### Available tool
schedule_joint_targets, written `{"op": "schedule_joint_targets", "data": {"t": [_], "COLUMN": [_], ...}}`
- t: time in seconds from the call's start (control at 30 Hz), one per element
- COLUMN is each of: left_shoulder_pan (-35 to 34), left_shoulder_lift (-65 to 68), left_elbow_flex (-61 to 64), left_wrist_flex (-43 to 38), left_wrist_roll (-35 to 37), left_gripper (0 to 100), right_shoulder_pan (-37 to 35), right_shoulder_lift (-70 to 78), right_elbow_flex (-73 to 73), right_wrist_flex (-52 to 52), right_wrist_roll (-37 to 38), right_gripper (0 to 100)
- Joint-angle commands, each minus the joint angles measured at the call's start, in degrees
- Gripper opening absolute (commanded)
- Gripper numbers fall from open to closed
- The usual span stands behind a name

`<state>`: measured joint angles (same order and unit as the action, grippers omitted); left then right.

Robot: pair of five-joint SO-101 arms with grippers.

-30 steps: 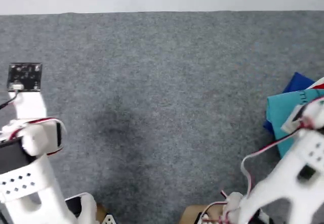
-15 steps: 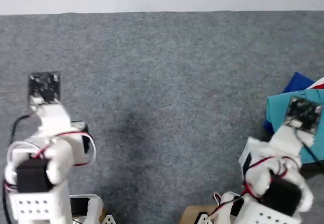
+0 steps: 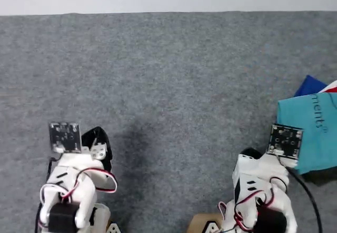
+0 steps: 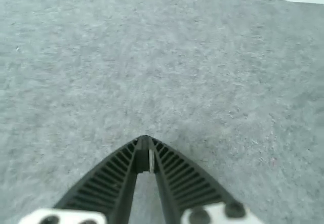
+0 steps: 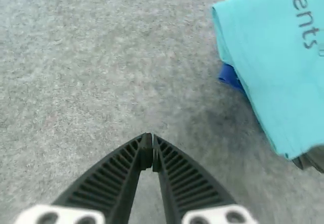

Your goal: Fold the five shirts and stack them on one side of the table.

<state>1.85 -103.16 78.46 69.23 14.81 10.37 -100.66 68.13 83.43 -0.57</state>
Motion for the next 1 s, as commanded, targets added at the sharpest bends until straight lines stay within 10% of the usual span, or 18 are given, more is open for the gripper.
{"op": "schedule_joint_targets", "data": {"t": [0.0, 0.53, 0.97], "left_shoulder_pan": [0.09, -0.35, -4.57], "left_shoulder_lift": [-0.35, -1.05, -1.05], "left_elbow_flex": [3.56, 17.98, 17.98], "left_wrist_flex": [-2.55, -14.24, -6.42], "left_wrist_roll": [0.44, 0.44, 0.79], "left_gripper": [0, 0, 0], "right_shoulder_pan": [-1.27, -2.86, -2.33], "right_shoulder_lift": [-1.45, -3.30, -3.21], "right_elbow_flex": [2.64, 24.26, 28.22], "right_wrist_flex": [-2.59, -9.98, -10.95], "right_wrist_roll": [0.62, 7.12, 6.77], "right_gripper": [0.9, 0.9, 0.9]}}
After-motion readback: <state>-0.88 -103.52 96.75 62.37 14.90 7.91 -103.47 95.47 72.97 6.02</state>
